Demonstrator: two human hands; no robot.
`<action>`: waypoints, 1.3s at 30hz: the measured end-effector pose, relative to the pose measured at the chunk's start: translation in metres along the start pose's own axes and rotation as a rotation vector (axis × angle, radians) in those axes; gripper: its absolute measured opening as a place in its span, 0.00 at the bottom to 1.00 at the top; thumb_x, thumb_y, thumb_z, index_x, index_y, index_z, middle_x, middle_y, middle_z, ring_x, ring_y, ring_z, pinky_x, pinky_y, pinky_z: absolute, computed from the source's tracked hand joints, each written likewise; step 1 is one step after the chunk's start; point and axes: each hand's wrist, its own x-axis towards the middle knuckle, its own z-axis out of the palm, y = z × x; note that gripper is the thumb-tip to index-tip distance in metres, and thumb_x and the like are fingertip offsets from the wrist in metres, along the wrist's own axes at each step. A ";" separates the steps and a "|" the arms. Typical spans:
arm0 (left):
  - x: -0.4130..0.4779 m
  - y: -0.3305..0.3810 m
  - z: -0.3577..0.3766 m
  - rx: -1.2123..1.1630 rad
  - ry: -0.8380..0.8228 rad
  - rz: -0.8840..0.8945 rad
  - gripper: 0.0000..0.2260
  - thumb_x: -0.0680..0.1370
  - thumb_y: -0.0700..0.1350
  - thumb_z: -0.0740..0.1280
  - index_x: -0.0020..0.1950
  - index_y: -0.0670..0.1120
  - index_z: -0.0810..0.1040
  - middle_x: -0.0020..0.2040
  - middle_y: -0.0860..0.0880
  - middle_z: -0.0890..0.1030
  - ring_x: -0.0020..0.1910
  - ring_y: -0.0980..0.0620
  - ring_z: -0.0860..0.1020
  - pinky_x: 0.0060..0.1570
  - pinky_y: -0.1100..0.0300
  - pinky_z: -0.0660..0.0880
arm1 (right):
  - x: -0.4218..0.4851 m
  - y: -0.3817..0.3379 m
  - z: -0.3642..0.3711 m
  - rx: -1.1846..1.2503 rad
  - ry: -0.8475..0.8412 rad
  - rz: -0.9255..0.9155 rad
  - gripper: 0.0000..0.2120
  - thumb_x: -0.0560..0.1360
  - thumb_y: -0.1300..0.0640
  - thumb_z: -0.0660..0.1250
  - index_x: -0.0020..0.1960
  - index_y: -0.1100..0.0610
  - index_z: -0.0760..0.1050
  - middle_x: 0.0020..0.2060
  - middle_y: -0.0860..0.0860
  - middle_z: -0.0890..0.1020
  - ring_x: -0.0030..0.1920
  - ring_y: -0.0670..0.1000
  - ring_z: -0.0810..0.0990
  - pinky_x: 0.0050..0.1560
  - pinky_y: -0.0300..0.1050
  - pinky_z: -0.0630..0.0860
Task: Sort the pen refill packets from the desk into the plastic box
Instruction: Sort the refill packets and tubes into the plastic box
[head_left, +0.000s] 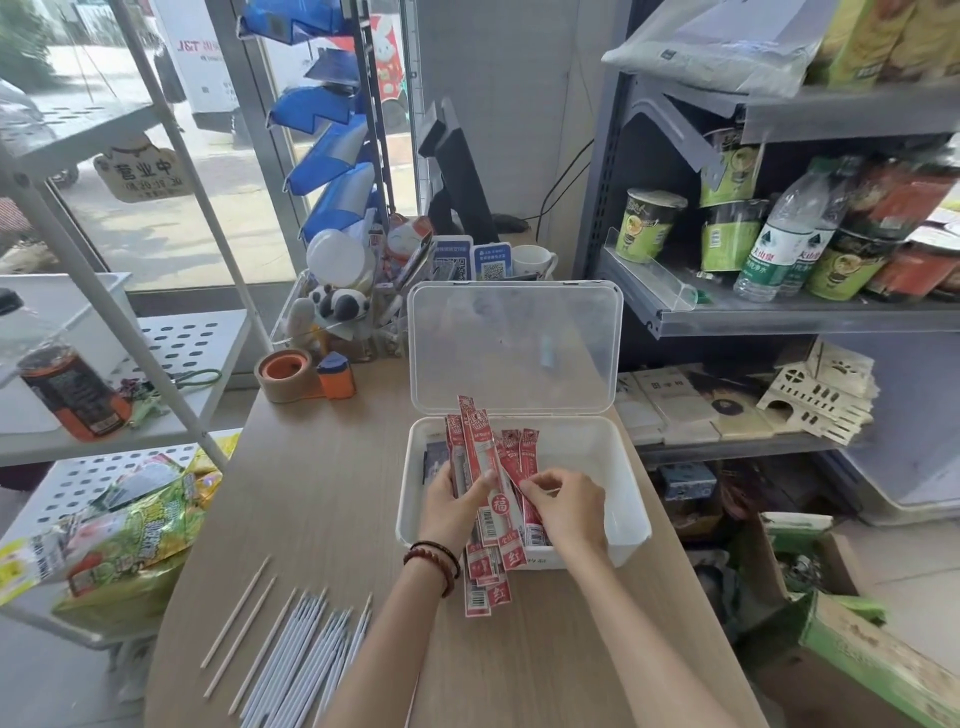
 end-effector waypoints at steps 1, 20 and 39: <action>-0.001 0.000 0.000 -0.007 0.006 0.007 0.08 0.76 0.45 0.68 0.55 0.47 0.76 0.50 0.47 0.84 0.45 0.50 0.83 0.45 0.55 0.81 | -0.001 -0.001 -0.002 0.019 0.003 -0.019 0.08 0.75 0.50 0.71 0.47 0.54 0.83 0.41 0.46 0.84 0.39 0.42 0.80 0.36 0.29 0.72; -0.001 0.002 0.002 0.038 -0.004 0.046 0.08 0.75 0.50 0.68 0.53 0.53 0.79 0.48 0.51 0.84 0.48 0.54 0.83 0.50 0.56 0.79 | -0.012 -0.014 -0.023 0.392 -0.286 -0.103 0.17 0.66 0.43 0.77 0.46 0.53 0.80 0.37 0.45 0.83 0.34 0.37 0.79 0.38 0.35 0.78; 0.000 0.001 0.002 0.077 -0.011 -0.008 0.10 0.74 0.51 0.69 0.51 0.47 0.81 0.44 0.49 0.85 0.46 0.51 0.83 0.53 0.46 0.78 | -0.010 -0.016 -0.027 0.451 -0.331 0.001 0.08 0.78 0.56 0.66 0.51 0.61 0.75 0.41 0.48 0.87 0.42 0.46 0.86 0.41 0.41 0.82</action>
